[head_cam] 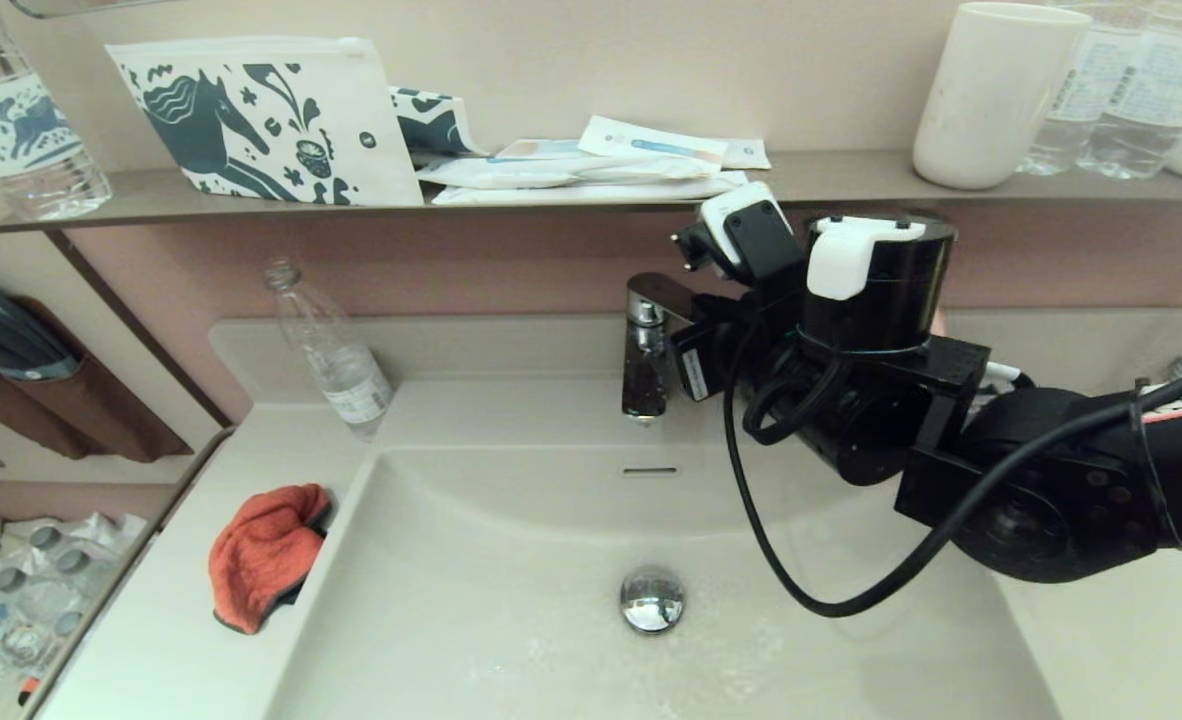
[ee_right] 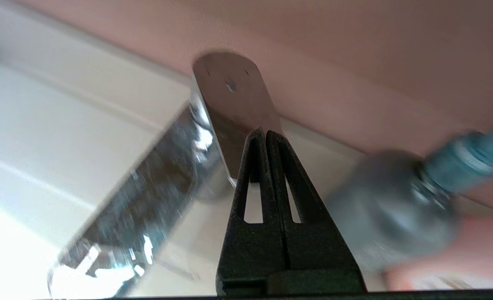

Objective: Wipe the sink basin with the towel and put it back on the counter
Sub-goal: Turn off the faucet, then pick up the cloth

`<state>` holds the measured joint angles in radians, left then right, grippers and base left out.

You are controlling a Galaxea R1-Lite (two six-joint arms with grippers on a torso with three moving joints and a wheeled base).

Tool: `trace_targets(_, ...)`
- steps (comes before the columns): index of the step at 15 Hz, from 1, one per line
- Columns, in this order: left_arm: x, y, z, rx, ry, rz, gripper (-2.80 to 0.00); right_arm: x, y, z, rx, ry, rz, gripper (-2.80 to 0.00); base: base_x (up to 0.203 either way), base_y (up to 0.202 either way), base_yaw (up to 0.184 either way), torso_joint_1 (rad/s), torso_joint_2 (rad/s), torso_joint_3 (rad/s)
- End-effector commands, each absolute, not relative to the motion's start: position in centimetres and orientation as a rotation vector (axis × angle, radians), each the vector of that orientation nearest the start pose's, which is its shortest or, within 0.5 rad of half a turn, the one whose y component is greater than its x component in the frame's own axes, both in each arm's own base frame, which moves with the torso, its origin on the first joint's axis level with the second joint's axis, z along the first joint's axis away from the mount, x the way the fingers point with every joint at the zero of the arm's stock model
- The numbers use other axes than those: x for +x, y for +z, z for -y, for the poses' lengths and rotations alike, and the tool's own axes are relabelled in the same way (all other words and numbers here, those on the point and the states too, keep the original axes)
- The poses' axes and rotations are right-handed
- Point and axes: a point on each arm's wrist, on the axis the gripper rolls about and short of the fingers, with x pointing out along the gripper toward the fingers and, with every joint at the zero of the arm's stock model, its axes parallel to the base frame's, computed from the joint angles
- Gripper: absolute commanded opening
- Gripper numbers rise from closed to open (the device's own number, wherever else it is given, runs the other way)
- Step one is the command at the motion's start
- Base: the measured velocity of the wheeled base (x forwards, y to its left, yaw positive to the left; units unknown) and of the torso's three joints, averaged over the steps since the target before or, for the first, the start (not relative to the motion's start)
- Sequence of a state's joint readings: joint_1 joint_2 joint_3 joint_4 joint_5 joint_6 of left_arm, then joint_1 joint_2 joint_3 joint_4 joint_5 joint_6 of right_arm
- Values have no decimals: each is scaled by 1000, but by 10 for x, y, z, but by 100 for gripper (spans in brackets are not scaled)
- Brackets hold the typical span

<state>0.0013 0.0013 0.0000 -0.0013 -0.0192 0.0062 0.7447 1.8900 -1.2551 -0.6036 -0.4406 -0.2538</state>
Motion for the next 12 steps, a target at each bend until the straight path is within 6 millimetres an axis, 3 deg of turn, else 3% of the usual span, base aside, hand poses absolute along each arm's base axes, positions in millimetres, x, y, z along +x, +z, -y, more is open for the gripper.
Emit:
trace_targets(1,-23,76,0,6,-18,0,-280,276,242,-241,-291,278,-19,-280,0,0,0,0,0,0)
trace_targets(5,-23,76,0,6,-18,0,-280,266,240,-232,-310,260,-51,-280,0,0,0,0,0,0)
trace_targets(7,-23,76,0,6,-18,0,-280,257,259,-226,-273,259,-1,-280,0,0,0,0,0,0)
trace_targets(10,-23,76,0,6,-18,0,-280,234,281,-206,-202,258,45,-280,0,0,0,0,0,0)
trace_targets(12,-23,76,0,6,-18,0,-280,216,276,-185,-207,244,24,-280,0,0,0,0,0,0)
